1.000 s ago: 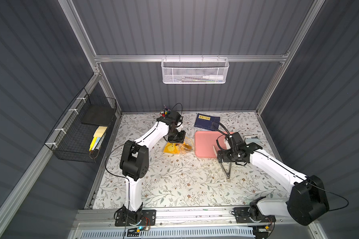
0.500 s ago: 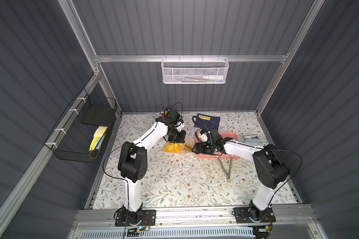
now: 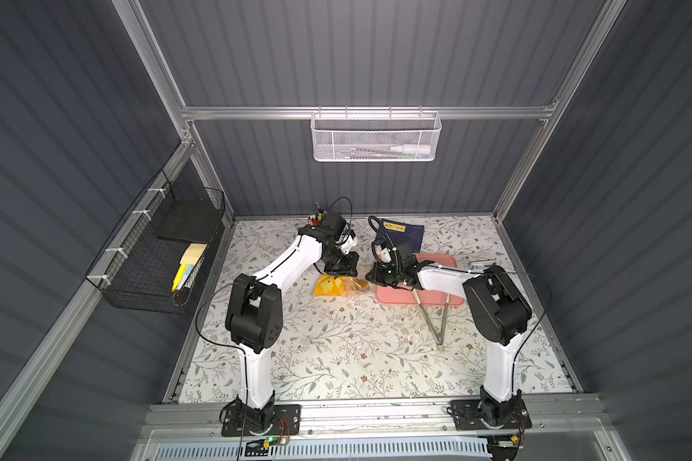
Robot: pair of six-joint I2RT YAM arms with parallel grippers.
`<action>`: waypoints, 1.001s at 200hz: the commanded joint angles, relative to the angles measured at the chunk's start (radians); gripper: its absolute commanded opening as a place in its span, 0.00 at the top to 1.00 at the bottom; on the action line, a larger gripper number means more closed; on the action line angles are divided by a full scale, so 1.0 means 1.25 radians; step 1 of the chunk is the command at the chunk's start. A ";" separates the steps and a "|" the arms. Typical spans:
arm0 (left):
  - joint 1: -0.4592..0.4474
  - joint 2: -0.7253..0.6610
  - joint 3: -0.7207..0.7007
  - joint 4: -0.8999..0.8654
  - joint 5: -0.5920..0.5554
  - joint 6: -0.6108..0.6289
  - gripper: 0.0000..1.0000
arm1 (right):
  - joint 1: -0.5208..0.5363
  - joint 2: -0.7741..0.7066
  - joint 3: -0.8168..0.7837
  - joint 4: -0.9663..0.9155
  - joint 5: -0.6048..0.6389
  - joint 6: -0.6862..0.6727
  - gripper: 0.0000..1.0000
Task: Put the cookies into a resealable bag to prevent moisture
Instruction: Adjust the ziploc bag at the center of the board.
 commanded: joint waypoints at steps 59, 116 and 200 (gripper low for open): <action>0.007 -0.143 -0.060 0.018 0.080 0.166 0.27 | 0.028 -0.187 -0.100 0.032 0.067 0.279 0.96; 0.004 -0.299 -0.263 0.129 -0.038 0.286 0.01 | 0.056 -0.212 -0.064 -0.027 0.132 0.327 0.94; -0.157 -0.451 -0.694 0.693 -0.299 0.471 0.01 | 0.059 -0.206 -0.035 -0.043 0.181 0.328 0.86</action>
